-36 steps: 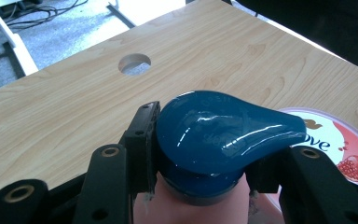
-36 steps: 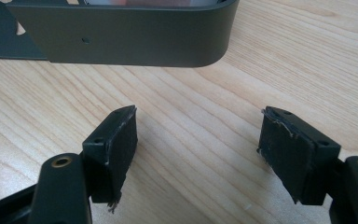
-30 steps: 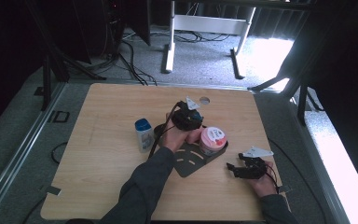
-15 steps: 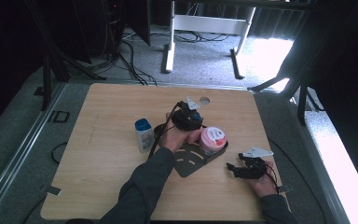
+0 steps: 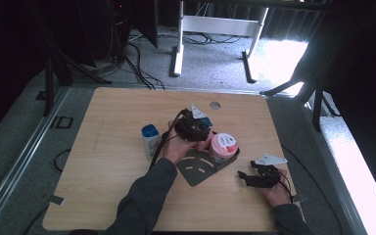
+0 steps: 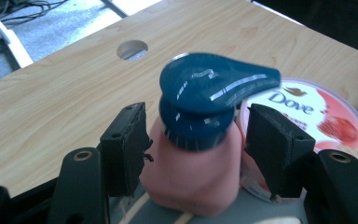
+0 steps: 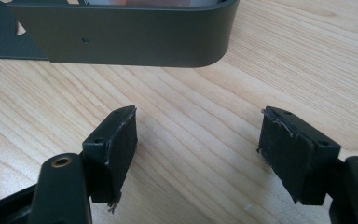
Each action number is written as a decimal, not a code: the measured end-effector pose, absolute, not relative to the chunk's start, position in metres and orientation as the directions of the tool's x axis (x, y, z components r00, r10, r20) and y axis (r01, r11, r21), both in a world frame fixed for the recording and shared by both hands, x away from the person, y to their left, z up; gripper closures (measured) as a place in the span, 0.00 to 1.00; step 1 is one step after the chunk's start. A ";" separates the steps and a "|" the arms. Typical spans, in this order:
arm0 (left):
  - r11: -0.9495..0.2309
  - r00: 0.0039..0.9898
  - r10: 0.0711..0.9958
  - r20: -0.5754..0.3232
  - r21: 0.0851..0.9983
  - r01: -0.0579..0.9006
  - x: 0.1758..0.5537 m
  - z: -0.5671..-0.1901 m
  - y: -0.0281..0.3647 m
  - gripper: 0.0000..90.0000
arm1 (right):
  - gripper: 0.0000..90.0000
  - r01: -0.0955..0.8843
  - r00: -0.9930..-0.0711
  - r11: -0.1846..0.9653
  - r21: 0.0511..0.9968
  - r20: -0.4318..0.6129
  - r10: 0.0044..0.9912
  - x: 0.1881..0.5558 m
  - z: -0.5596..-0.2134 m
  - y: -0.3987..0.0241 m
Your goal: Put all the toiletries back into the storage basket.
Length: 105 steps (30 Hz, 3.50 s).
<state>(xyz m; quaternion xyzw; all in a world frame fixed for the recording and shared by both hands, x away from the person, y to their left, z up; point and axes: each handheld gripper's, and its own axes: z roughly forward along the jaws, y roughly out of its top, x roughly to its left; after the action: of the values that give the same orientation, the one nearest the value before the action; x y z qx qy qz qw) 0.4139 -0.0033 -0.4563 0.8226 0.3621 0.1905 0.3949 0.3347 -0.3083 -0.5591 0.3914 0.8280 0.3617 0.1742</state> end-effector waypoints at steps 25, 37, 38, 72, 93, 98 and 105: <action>-0.475 0.746 0.666 0.019 0.782 0.404 0.355 -0.444 0.047 0.63 | 0.30 0.522 -0.630 0.430 0.737 -0.006 0.776 0.334 -0.559 -0.308; -0.466 0.734 0.679 -0.002 0.772 0.433 0.333 -0.446 0.085 0.63 | 0.30 0.523 -0.629 0.429 0.736 -0.006 0.777 0.334 -0.559 -0.308; -0.468 0.735 0.678 -0.003 0.769 0.435 0.331 -0.445 0.089 0.63 | 0.30 0.525 -0.629 0.428 0.736 -0.005 0.778 0.334 -0.559 -0.308; -0.413 0.592 0.806 0.023 0.738 0.533 0.321 -0.435 0.165 0.59 | 0.30 0.526 -0.625 0.426 0.736 -0.005 0.780 0.334 -0.559 -0.308; -0.436 0.597 0.801 0.033 0.716 0.546 0.358 -0.434 0.155 0.45 | 0.30 0.526 -0.626 0.427 0.736 -0.006 0.780 0.334 -0.559 -0.308; -0.459 0.615 0.788 0.031 0.695 0.553 0.364 -0.435 0.151 0.45 | 0.30 0.526 -0.625 0.426 0.736 -0.005 0.781 0.334 -0.559 -0.308; -0.479 0.623 0.782 0.035 0.674 0.563 0.375 -0.434 0.145 0.43 | 0.30 0.526 -0.625 0.426 0.736 -0.006 0.781 0.334 -0.559 -0.308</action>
<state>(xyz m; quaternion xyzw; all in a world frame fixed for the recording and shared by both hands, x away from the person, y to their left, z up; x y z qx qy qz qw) 0.3749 0.1447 -0.4340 0.8425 0.3990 0.1718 0.3185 0.3340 -0.3077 -0.5592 0.3955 0.8258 0.3612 0.1764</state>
